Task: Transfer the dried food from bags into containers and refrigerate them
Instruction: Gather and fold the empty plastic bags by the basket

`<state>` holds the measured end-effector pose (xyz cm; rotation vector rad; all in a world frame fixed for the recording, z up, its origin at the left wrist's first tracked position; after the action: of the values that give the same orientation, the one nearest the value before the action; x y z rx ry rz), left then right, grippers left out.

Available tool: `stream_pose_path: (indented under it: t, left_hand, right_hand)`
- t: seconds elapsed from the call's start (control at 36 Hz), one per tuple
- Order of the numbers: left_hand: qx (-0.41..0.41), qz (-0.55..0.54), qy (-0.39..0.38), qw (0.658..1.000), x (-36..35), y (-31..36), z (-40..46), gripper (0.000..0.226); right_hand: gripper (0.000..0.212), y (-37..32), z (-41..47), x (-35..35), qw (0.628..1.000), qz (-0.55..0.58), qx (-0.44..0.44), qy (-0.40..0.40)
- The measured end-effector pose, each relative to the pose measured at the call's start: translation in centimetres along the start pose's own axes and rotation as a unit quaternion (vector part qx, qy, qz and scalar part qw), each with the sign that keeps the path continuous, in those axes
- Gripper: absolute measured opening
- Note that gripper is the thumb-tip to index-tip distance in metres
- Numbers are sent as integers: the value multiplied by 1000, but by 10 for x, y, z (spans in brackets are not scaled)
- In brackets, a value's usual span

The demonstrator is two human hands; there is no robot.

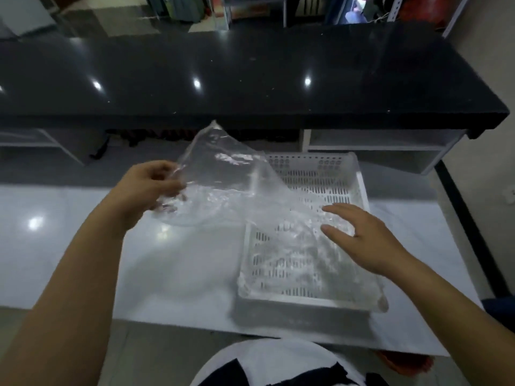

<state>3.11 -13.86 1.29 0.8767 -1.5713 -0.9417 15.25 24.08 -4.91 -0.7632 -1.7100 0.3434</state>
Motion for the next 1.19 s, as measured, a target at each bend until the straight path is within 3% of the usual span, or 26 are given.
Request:
stream_pose_path:
  t: [0.22, 0.31, 0.39, 0.5, 0.56, 0.64, 0.67, 0.78, 0.89, 0.94, 1.08, 1.19]
  left_hand:
    - [141, -177, 220, 949, 36, -141, -89, 16]
    - [175, -221, 283, 917, 26, -175, -106, 27]
    - [213, -213, 338, 892, 16, -194, -118, 43]
    - [233, -178, 351, 889, 7, -202, -126, 62]
    - [223, -134, 357, 897, 6, -198, -127, 75]
    - [174, -44, 355, 917, 4, -179, -125, 77]
    - [151, -19, 349, 925, 3, -169, -122, 72]
    - [44, 39, 266, 962, -7, -121, -103, 39]
    - [-29, 11, 148, 988, -25, -70, -83, 27]
    - [-63, 16, 66, 996, -38, -47, -75, 29]
    - [-85, 44, -149, 984, -81, -14, -60, 74]
    - [-85, -4, -165, 983, -89, -6, -53, 69]
  right_hand:
    - [58, 2, 37, -33, 988, -121, -21, -92]
    - [65, 0, 49, -45, 979, -171, -32, -101]
    - [71, -3, 62, -51, 966, -241, -23, -88]
    - [72, -1, 78, -53, 949, -292, -11, -116]
    - [63, -1, 86, -51, 943, -309, -6, -122]
    - [20, -5, 96, -47, 935, -337, 18, -108]
    - [13, -7, 98, -46, 933, -344, 23, -104]
    - [19, -20, 100, -35, 931, -350, 50, -91]
    - [24, -47, 92, -4, 963, -245, 82, -83]
    - [23, -65, 83, 16, 974, -195, 93, -71]
    - [18, -117, 60, 58, 983, -114, 135, -46]
    - [13, -147, 55, 77, 986, -72, 148, -33]
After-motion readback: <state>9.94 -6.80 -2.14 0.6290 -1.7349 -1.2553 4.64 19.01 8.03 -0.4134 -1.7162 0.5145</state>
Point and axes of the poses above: each hand's wrist, its own z-axis towards the middle knuckle, its own x-axis out of the back of the hand, y = z × x, the point moved 5 cm from there along z, towards the middle knuckle, and after that the axes turned 9 degrees about -x, right-handed, at the moved point
